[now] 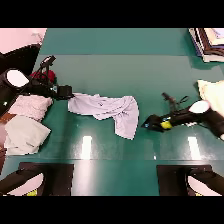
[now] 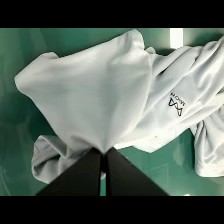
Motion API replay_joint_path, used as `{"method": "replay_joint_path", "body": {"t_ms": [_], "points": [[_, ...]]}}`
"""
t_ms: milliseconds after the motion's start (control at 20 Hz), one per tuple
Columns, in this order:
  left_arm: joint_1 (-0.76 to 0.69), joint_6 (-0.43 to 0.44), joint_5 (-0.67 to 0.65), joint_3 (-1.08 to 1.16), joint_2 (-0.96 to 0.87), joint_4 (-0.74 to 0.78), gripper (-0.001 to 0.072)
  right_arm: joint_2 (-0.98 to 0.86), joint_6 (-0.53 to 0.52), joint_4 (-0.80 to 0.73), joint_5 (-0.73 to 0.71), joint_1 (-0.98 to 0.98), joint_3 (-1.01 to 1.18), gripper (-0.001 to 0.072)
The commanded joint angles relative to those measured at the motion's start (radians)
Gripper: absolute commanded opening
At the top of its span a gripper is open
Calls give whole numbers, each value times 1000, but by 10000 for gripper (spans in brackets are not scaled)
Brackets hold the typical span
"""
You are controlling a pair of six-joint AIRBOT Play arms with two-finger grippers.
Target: Fold the shirts.
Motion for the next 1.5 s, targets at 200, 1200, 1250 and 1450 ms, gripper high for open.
{"method": "replay_joint_path", "body": {"t_ms": [200,1200,1250,1450], "points": [[2,0,-20,4,1,42,21,-249,-33,5,-112,192,112,147],[2,0,-82,80,14,107,20,-286,2,-127,-109,180,245,11],[2,0,-89,108,31,126,21,-253,30,-196,-79,159,285,11],[2,0,-150,313,135,184,21,-45,85,-473,107,14,505,10]]}}
